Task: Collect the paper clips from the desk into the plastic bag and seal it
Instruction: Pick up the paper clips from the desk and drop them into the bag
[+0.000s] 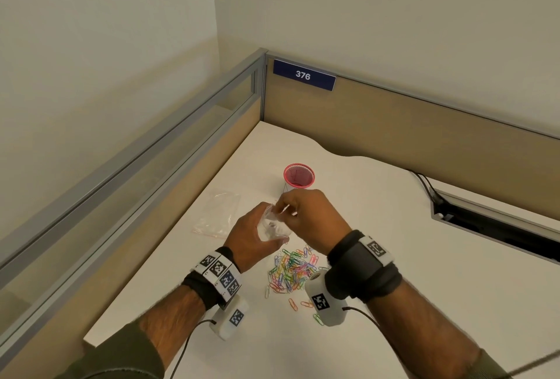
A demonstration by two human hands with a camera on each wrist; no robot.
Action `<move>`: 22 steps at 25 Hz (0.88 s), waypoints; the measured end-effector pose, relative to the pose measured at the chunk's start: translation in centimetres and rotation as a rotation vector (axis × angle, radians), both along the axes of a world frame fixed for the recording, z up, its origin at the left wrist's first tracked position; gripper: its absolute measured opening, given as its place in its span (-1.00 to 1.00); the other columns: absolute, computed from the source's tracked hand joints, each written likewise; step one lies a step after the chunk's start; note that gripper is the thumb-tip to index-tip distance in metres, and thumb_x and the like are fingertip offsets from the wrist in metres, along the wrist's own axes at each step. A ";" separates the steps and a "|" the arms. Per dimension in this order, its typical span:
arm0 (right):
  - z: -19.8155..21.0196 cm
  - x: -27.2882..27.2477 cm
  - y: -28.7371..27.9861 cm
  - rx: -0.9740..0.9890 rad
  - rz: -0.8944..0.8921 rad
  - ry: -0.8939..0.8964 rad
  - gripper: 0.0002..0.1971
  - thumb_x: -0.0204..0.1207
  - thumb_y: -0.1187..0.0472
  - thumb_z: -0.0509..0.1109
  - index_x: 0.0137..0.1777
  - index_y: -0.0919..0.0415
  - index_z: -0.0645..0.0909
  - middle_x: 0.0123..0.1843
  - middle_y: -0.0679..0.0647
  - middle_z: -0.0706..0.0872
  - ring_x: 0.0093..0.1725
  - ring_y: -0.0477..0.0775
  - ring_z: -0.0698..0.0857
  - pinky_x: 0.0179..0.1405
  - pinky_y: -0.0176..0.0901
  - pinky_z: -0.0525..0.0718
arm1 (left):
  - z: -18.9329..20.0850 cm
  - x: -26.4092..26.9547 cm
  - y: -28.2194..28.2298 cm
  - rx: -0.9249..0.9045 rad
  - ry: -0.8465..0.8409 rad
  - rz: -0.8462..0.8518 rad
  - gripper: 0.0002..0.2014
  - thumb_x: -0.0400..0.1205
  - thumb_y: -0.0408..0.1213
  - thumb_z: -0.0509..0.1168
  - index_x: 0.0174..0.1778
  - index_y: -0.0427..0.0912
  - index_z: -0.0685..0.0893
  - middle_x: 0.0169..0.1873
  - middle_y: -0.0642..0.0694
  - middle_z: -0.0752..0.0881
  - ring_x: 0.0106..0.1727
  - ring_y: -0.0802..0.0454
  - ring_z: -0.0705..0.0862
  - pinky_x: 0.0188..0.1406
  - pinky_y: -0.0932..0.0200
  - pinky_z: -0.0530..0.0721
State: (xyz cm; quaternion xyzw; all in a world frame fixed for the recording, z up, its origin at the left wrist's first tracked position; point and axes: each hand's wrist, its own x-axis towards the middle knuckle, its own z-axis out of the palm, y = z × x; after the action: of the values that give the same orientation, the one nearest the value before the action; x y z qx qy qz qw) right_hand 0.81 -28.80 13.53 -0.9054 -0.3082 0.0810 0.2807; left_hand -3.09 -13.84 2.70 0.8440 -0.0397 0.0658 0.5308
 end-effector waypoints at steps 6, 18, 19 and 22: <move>-2.8 2.9 -5.5 0.138 -0.271 -0.045 -0.86 0.55 0.35 0.37 -0.01 0.19 0.74 -0.06 0.07 0.79 -0.14 0.06 0.76 -0.05 -0.12 0.73 | -0.1 -0.9 1.6 -0.022 -0.014 0.044 -0.61 0.46 -0.20 0.60 0.11 0.02 0.60 0.02 0.17 0.76 0.17 0.23 0.70 0.19 0.46 0.55; -16.5 -0.9 -7.3 -0.446 -0.254 0.240 -0.69 0.60 0.21 0.27 0.33 0.16 0.58 0.30 0.14 0.55 0.31 0.18 0.56 0.31 -0.02 0.59 | 0.5 -2.1 3.3 -0.047 -0.029 0.091 -0.58 0.42 -0.10 0.57 0.16 0.00 0.61 0.09 0.14 0.75 0.21 0.22 0.69 0.23 0.44 0.53; -16.3 -1.1 -8.0 -0.444 -0.272 0.247 -0.61 0.56 0.06 0.36 0.36 0.14 0.54 0.31 0.12 0.54 0.31 0.17 0.55 0.29 -0.01 0.60 | 0.5 -2.1 3.4 -0.046 -0.029 0.094 -0.57 0.42 -0.09 0.56 0.16 -0.01 0.61 0.10 0.13 0.74 0.21 0.21 0.69 0.23 0.44 0.53; -16.3 -2.2 -9.4 -0.596 -0.278 0.318 -0.28 0.28 -0.23 0.54 0.37 0.07 0.44 0.30 0.09 0.48 0.29 0.17 0.53 0.22 0.06 0.64 | 0.4 -2.2 3.4 -0.043 -0.030 0.099 -0.56 0.44 -0.12 0.57 0.19 -0.02 0.60 0.11 0.10 0.73 0.22 0.17 0.68 0.24 0.39 0.54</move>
State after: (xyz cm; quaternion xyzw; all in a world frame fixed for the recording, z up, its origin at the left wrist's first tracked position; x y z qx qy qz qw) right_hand -1.35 -38.21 -2.77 -0.9568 -0.0976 0.2679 0.0574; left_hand -5.32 -10.41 3.14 0.8322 -0.0042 0.1056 0.5444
